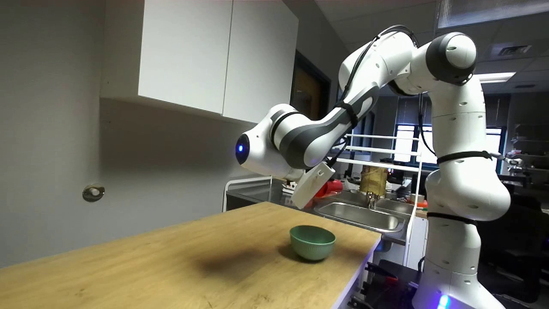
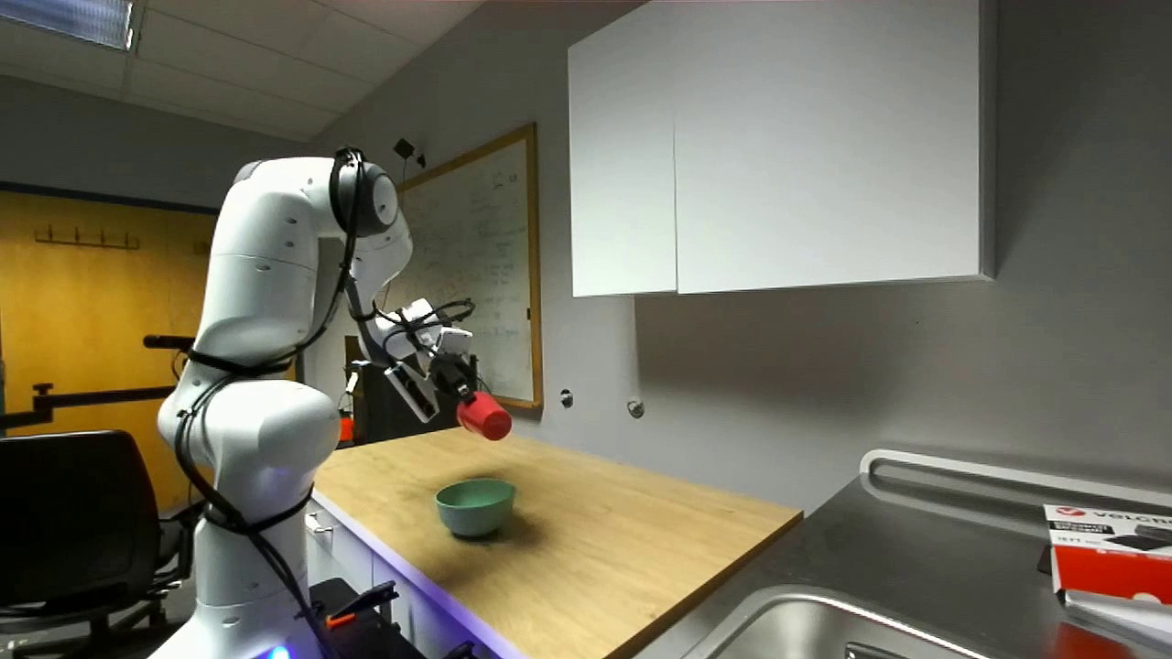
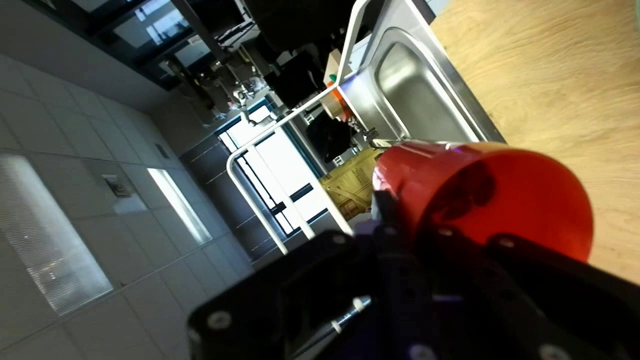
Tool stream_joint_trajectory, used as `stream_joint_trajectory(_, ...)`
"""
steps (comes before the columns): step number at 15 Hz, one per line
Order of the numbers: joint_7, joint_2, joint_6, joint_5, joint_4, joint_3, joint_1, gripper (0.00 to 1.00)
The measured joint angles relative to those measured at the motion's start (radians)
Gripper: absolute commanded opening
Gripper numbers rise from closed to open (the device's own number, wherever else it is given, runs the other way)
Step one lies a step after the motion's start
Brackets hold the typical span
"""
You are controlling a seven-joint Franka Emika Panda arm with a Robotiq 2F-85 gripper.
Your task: Pour the contents in the orange cup into the green bowl
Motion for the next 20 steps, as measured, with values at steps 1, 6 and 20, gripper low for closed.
stream_joint_trajectory(1, 0.014, 0.013, -0.029, 0.011, 0.01, -0.002, 0.016, 0.02)
stream_joint_trajectory(6, 0.068, 0.074, -0.118, 0.085, 0.038, -0.015, 0.064, 0.02)
stream_joint_trajectory(20, 0.186, 0.295, -0.253, 0.136, 0.105, -0.114, 0.11, 0.02)
